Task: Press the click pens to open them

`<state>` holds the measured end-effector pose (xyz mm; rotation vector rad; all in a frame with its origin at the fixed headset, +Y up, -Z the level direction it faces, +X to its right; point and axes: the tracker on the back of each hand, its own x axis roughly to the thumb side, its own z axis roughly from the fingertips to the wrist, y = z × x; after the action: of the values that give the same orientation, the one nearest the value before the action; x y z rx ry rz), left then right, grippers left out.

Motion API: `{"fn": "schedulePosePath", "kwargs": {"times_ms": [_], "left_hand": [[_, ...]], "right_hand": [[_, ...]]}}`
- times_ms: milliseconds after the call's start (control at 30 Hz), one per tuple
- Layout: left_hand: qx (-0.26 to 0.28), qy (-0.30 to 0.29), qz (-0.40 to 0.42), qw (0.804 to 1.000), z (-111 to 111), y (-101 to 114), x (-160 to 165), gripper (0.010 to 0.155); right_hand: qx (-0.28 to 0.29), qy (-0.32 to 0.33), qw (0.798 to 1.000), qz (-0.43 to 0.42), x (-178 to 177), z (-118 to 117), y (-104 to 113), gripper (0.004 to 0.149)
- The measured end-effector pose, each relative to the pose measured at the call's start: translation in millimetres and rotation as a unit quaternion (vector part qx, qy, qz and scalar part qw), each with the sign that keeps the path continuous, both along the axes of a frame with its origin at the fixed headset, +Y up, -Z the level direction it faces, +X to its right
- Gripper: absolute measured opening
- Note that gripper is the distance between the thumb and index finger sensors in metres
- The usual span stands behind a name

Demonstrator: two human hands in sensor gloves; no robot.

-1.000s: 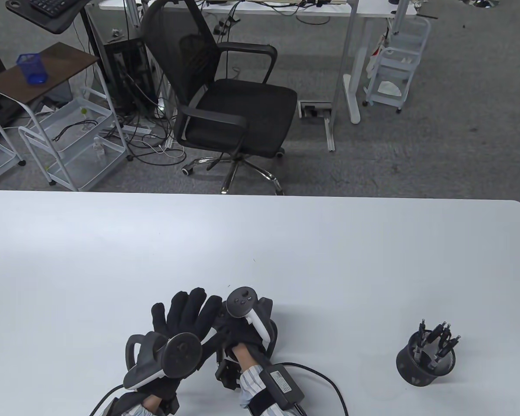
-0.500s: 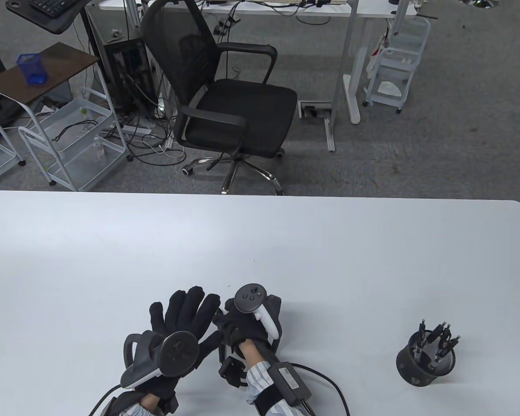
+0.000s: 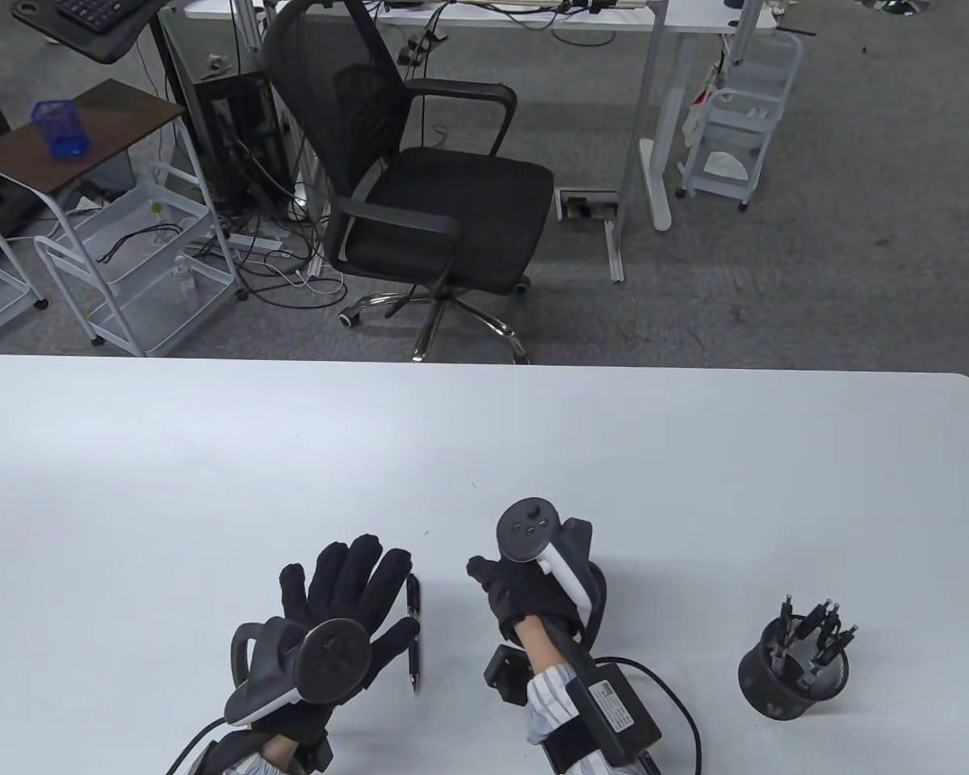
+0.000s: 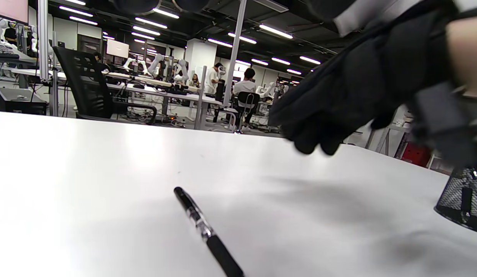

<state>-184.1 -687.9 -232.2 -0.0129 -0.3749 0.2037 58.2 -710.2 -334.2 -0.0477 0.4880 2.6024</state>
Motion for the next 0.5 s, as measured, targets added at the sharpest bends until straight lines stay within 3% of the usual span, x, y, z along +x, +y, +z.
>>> {"fn": "schedulePosePath", "kwargs": {"times_ms": [167, 300, 500], "left_hand": [[0.002, 0.001, 0.003, 1.0, 0, 1, -1, 0.069], [-0.001, 0.001, -0.002, 1.0, 0, -1, 1, 0.069], [-0.004, 0.001, -0.008, 1.0, -1, -3, 3, 0.069]], "right_hand": [[0.015, -0.022, 0.995, 0.1, 56, 10, 52, 0.07], [0.011, -0.02, 0.988, 0.151, 104, 17, 79, 0.066], [-0.032, -0.041, 0.969, 0.24, 160, 28, 83, 0.064]]}}
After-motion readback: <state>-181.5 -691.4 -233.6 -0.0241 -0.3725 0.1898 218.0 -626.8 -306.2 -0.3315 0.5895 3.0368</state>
